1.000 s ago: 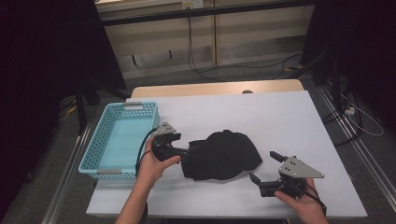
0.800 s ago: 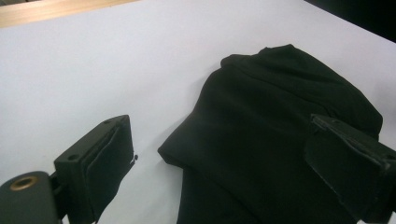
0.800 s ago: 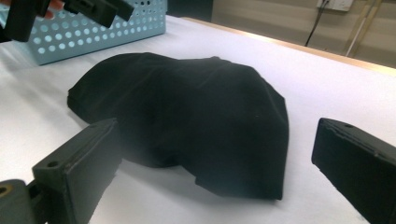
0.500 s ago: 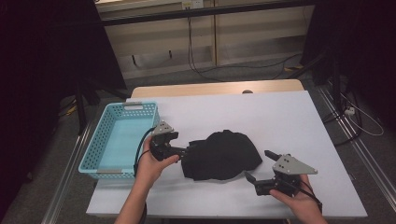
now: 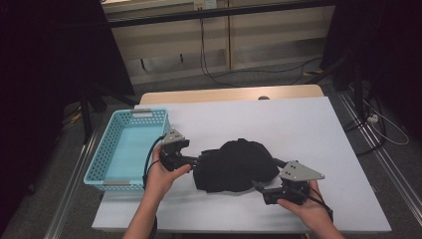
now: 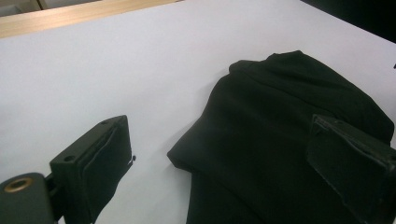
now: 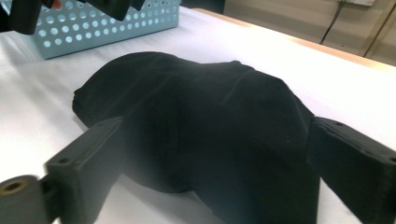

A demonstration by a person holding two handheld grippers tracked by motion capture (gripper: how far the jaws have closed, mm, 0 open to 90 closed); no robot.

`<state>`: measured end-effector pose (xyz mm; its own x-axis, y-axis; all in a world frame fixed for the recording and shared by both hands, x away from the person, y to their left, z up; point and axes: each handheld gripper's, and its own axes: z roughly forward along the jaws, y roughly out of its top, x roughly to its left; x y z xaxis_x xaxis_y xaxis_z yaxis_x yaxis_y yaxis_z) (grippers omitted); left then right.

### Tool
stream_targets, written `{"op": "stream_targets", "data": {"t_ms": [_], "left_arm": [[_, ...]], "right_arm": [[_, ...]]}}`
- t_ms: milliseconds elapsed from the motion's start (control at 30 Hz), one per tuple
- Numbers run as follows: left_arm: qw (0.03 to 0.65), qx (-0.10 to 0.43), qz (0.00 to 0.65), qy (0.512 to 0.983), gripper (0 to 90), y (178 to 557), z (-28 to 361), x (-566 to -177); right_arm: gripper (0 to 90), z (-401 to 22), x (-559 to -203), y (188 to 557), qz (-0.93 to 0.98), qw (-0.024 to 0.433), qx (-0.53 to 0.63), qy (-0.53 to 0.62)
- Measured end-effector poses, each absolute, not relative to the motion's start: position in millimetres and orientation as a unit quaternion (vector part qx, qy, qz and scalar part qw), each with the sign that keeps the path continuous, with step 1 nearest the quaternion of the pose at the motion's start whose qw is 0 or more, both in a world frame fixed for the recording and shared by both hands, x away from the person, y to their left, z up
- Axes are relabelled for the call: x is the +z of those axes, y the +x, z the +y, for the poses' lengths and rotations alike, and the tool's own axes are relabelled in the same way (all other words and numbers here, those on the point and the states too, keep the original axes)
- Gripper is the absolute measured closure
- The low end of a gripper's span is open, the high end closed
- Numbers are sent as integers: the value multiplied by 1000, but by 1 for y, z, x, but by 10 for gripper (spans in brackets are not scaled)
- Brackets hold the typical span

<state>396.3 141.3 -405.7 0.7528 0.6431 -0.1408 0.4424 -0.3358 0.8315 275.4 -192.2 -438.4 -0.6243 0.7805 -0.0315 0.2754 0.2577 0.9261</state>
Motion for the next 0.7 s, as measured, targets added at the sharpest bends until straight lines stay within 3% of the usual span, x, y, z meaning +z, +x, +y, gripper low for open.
{"op": "stream_targets", "data": {"t_ms": [200, 233, 267, 300, 533, 700], "left_arm": [[469, 107, 332, 811, 69, 395, 142, -406], [470, 108, 334, 810, 69, 396, 142, -406], [469, 109, 334, 810, 69, 396, 143, -407], [468, 110, 334, 810, 69, 397, 143, -407], [474, 118, 340, 803, 69, 399, 142, -403], [474, 117, 334, 806, 69, 398, 139, -403]], "right_arm": [[207, -185, -439, 281, 764, 238, 489, 346], [270, -182, -439, 282, 769, 232, 488, 341], [270, -182, -439, 282, 769, 232, 488, 341], [349, -179, -439, 284, 778, 224, 477, 342], [489, -162, -443, 292, 792, 203, 472, 330], [515, -154, -448, 292, 804, 187, 469, 315]]}}
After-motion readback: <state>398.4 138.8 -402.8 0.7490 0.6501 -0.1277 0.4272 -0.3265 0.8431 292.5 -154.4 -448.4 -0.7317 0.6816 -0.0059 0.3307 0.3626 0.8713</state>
